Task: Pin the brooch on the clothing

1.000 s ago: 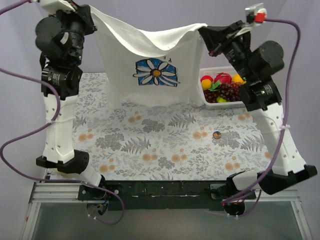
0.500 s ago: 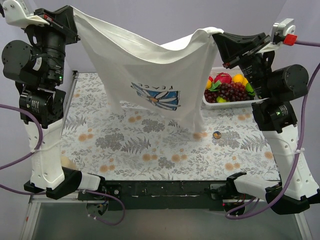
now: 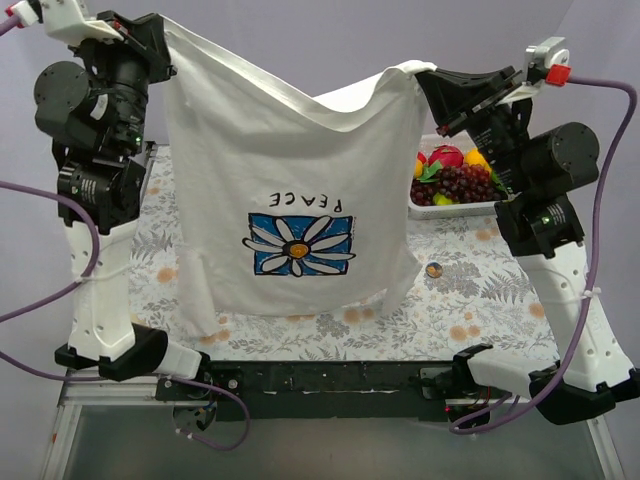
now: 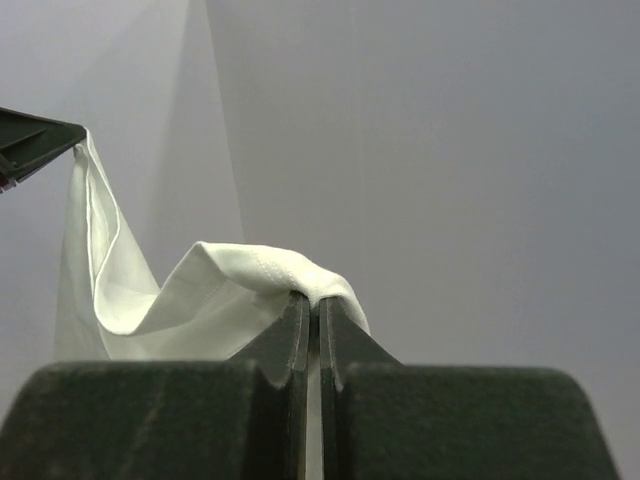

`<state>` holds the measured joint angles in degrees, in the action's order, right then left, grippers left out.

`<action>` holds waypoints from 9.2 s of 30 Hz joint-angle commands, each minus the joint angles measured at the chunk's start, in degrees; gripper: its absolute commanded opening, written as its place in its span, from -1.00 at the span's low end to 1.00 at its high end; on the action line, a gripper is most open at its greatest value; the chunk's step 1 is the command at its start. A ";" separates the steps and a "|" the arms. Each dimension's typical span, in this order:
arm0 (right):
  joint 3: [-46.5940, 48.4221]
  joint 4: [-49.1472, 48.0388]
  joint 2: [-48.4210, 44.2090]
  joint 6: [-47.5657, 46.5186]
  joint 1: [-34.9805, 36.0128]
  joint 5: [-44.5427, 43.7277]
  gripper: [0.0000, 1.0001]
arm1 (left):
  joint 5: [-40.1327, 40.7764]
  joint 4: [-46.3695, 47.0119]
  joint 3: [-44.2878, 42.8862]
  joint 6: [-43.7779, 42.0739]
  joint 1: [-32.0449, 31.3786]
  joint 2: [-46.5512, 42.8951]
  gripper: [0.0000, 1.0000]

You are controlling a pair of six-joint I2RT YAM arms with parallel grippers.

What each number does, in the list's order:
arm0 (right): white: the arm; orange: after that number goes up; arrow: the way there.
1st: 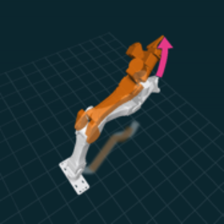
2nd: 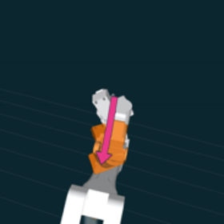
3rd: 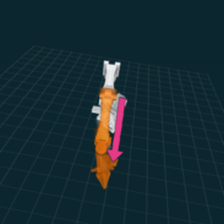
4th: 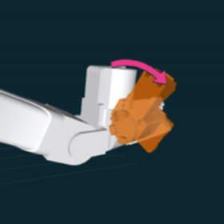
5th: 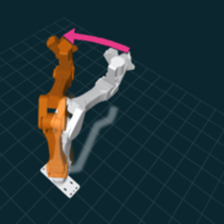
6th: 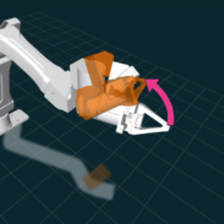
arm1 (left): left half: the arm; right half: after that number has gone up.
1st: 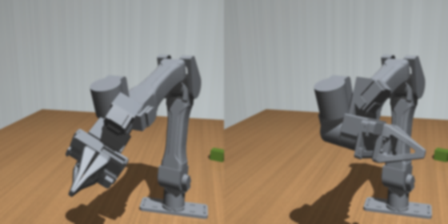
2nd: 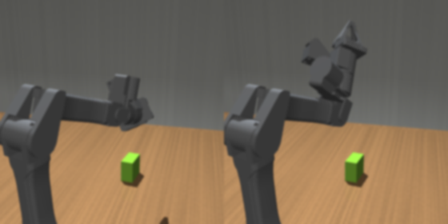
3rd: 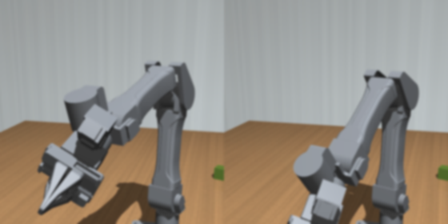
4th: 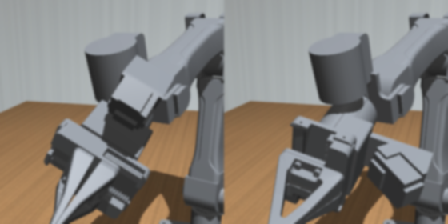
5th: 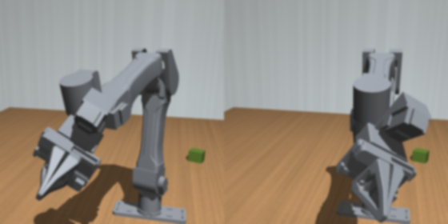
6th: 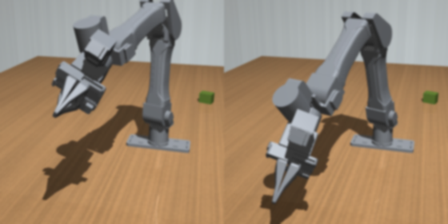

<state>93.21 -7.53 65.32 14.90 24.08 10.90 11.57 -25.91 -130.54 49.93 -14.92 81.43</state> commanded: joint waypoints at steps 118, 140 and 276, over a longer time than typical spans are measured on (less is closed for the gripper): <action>-58.93 19.38 -7.66 11.73 -7.29 9.31 -0.97 | 0.29 -22.59 71.39 28.28 2.52 -22.98 -1.00; -60.51 44.26 -0.81 9.98 2.20 9.06 -0.97 | 1.88 -45.27 76.23 34.35 2.52 -29.66 -1.00; -24.83 14.12 44.98 2.86 7.21 7.82 0.75 | -14.04 7.01 34.82 22.23 26.52 34.25 -1.00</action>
<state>68.45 6.63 109.08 18.04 31.35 16.43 -7.05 -17.87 -95.11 75.48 11.22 121.27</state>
